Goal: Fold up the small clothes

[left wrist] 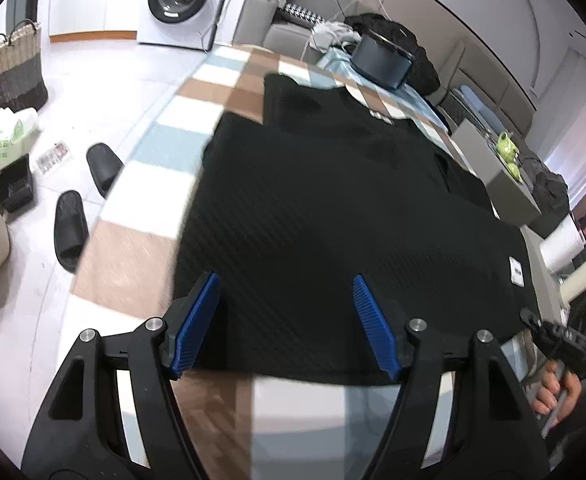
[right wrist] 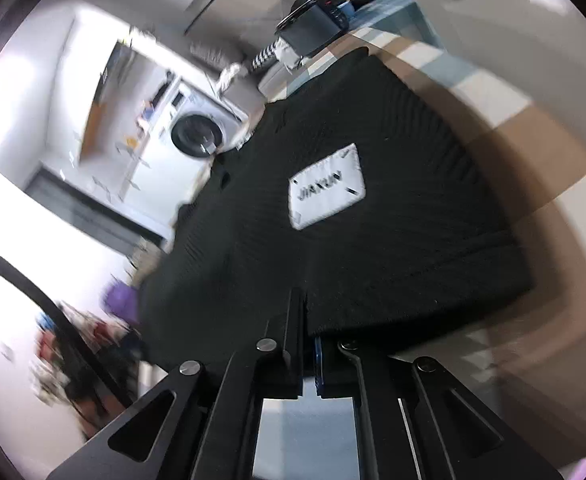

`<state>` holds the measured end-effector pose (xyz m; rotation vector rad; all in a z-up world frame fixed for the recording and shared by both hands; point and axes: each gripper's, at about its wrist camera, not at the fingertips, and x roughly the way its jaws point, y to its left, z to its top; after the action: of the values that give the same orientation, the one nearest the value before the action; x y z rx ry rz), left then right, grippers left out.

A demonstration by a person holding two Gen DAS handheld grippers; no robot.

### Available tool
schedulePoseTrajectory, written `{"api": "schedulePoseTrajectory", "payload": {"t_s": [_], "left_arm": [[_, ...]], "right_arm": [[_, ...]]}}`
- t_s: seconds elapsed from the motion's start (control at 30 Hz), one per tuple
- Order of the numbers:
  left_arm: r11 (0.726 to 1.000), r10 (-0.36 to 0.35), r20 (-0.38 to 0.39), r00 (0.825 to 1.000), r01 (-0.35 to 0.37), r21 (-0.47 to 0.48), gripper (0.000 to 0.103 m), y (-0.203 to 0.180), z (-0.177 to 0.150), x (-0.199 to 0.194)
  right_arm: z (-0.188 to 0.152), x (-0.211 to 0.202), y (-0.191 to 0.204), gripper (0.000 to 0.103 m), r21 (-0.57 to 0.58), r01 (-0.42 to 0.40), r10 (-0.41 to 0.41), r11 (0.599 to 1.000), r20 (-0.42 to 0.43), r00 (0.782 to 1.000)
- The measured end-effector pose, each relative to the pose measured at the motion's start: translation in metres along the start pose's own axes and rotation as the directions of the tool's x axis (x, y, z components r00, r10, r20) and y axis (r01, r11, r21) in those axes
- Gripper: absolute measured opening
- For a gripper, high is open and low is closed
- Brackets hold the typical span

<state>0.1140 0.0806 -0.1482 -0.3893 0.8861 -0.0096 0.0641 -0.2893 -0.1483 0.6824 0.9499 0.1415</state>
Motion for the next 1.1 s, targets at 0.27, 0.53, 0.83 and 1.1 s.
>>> {"api": "schedulePoseTrajectory", "payload": {"t_s": [0.27,0.53,0.83,1.1], "left_arm": [[0.998,0.056,0.048,0.997,-0.055,-0.014,0.067,0.017,0.039,0.014],[0.994,0.095,0.010,0.995,-0.094,-0.056,0.067,0.031,0.064,0.054],[0.998,0.068,0.028,0.997,-0.068,-0.018,0.011,0.020,0.079,0.073],[1.000,0.021,0.036,0.999,-0.021,0.002,0.009,0.013,0.074,0.061]], "right_arm": [[0.011,-0.048,0.006,0.036,-0.162,0.078,-0.074,0.984,0.028,0.997],[0.082,-0.038,-0.028,0.042,-0.052,0.208,-0.198,0.977,0.164,0.967],[0.127,0.031,-0.031,0.022,-0.095,0.227,-0.222,0.969,0.057,0.973],[0.119,0.008,-0.010,0.017,-0.193,0.046,-0.033,0.980,0.067,0.997]]}}
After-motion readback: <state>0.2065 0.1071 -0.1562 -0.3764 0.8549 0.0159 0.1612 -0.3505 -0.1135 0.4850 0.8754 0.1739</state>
